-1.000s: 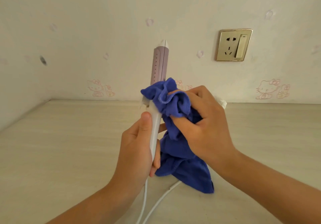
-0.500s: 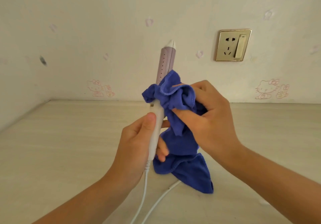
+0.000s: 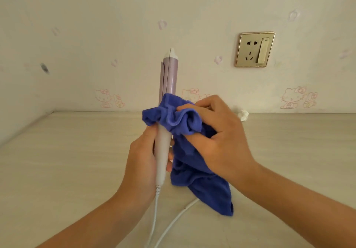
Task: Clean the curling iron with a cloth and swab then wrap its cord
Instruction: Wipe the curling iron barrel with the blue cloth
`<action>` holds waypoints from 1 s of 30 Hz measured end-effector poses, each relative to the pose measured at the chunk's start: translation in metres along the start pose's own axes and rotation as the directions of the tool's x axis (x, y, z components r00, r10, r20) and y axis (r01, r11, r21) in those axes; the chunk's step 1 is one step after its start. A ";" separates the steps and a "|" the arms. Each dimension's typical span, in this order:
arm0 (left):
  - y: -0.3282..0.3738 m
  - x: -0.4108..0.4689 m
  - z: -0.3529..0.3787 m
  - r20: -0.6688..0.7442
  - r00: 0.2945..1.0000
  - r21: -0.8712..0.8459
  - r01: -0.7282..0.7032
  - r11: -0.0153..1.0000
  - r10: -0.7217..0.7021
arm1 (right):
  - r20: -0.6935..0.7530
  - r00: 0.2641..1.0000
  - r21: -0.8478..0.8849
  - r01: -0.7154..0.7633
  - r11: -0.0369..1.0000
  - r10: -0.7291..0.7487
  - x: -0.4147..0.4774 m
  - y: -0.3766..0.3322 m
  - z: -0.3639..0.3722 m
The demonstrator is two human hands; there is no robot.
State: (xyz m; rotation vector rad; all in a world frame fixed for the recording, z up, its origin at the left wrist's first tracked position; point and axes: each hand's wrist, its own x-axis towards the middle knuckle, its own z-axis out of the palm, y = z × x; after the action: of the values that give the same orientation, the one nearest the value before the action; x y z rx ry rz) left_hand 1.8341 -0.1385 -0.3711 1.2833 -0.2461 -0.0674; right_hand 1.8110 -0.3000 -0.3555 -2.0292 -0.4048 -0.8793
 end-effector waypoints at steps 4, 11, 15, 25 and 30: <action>0.006 0.001 0.003 -0.013 0.999 -0.038 -0.030 0.999 0.029 | 0.083 0.996 0.043 0.024 0.999 -0.028 -0.014 -0.004 0.009; 0.017 0.003 -0.003 0.002 0.995 -0.181 0.101 0.978 -0.102 | 0.199 0.973 0.054 0.108 0.993 -0.117 -0.021 -0.006 0.016; 0.009 -0.004 0.005 0.032 0.998 -0.084 0.053 0.995 -0.050 | -0.031 0.999 0.025 0.042 0.999 -0.041 -0.001 -0.004 0.004; 0.023 0.001 -0.001 -0.114 0.991 -0.188 0.048 0.981 -0.071 | 0.279 0.953 0.079 0.101 0.992 -0.119 -0.026 -0.010 0.018; 0.012 -0.005 0.004 -0.127 0.992 -0.062 -0.007 0.998 0.000 | 0.059 0.998 0.044 0.020 0.999 -0.022 -0.006 -0.007 0.005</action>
State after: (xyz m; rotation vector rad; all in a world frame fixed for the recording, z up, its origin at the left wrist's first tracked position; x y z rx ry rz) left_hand 1.8271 -0.1378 -0.3589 1.2197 -0.1359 0.0096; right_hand 1.8047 -0.2916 -0.3573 -2.0185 -0.4748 -0.8175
